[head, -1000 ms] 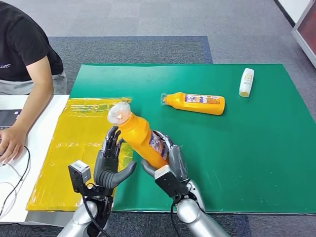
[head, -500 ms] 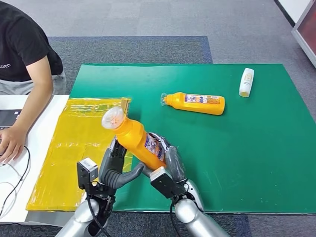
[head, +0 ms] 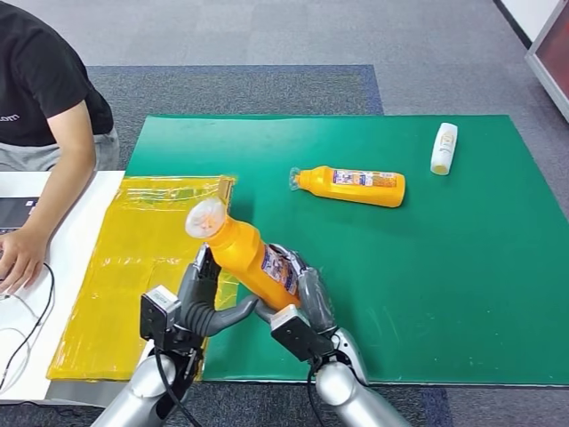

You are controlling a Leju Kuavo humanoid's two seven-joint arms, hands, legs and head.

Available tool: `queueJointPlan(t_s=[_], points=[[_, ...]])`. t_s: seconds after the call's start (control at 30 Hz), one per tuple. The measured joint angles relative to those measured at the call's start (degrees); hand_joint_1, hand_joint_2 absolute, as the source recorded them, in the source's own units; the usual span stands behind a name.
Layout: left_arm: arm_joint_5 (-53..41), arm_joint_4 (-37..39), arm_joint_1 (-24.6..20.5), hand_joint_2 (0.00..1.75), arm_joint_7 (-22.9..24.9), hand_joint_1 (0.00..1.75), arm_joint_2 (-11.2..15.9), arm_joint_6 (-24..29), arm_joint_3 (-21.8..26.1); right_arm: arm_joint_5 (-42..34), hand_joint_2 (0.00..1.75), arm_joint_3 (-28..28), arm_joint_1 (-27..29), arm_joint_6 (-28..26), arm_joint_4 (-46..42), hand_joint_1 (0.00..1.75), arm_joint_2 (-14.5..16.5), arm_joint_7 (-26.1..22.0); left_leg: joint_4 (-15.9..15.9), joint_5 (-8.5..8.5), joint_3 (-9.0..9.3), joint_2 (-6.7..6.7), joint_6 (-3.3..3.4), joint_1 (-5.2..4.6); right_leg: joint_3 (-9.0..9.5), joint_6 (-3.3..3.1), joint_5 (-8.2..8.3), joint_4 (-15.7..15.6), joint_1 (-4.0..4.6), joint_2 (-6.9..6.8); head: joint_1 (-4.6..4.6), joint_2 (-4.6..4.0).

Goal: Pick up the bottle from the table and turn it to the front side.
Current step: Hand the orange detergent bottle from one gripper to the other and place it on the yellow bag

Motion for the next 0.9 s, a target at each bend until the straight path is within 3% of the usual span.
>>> queueJointPlan(t_s=[0.9], points=[[0.1,1.2,-3.4,1.75,2.3,0.00,-0.8,0.3,1.7,-0.7,1.75,-0.2,2.1,0.5,1.0,1.75,-0.3,-0.5,0.0,0.03,-0.01,0.00,0.02,0.00,-0.01,0.00,0.01,0.0,0.00,0.00,-0.01,0.00]])
